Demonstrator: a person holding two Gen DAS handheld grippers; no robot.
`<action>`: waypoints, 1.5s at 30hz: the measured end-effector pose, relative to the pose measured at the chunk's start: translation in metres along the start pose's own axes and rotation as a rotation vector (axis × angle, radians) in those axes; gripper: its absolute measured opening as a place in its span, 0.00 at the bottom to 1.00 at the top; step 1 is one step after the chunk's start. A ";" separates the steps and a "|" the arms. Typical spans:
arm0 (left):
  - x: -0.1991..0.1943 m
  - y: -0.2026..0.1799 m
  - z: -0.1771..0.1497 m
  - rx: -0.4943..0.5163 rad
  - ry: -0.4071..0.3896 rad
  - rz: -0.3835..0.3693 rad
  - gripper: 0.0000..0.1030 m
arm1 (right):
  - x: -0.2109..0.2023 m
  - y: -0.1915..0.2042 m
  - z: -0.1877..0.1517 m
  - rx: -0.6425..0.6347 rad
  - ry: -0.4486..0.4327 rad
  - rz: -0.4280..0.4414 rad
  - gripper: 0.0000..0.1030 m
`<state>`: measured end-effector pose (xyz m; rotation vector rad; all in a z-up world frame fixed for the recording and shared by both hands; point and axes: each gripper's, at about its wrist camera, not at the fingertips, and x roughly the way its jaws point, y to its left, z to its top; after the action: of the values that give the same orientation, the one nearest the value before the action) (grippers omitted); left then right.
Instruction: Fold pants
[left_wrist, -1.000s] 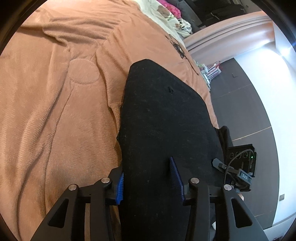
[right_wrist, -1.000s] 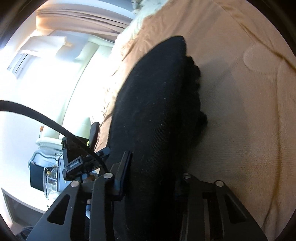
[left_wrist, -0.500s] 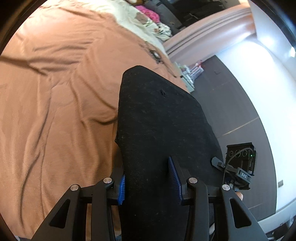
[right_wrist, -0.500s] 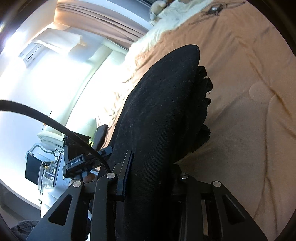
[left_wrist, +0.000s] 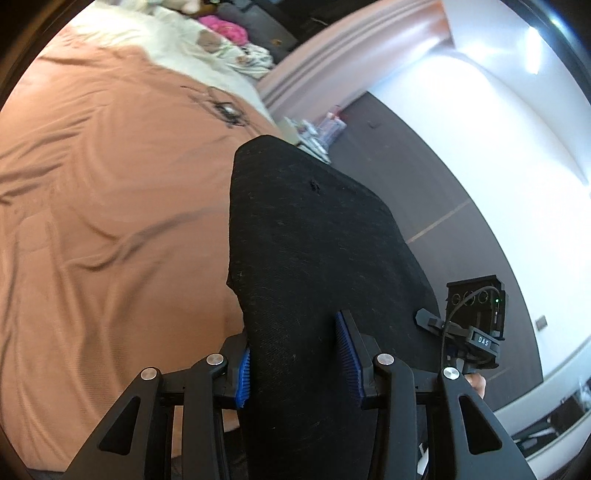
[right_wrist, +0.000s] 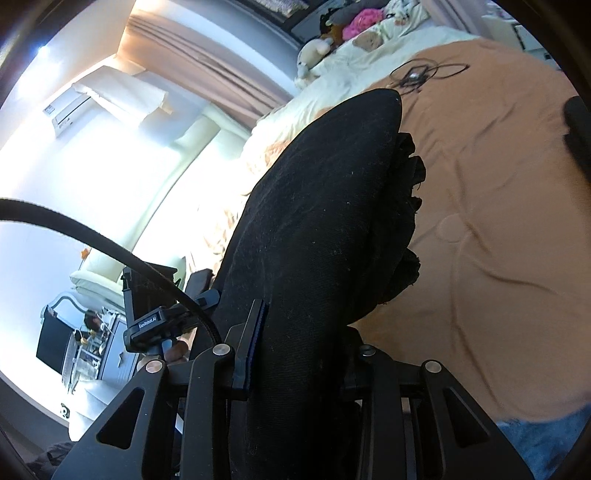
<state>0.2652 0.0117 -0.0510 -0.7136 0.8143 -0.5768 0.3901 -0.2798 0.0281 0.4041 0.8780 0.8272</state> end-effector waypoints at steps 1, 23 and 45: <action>0.004 -0.005 0.002 0.004 0.001 -0.011 0.41 | -0.010 0.000 -0.002 0.000 -0.008 -0.010 0.27; 0.119 -0.113 0.042 0.169 0.056 -0.107 0.41 | -0.119 -0.030 0.006 -0.088 -0.108 -0.085 0.27; 0.257 -0.144 0.062 0.227 0.170 -0.192 0.42 | -0.197 -0.109 0.045 -0.156 -0.131 -0.211 0.27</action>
<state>0.4329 -0.2374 -0.0268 -0.5412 0.8264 -0.8975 0.4054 -0.5004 0.0884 0.2213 0.7147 0.6611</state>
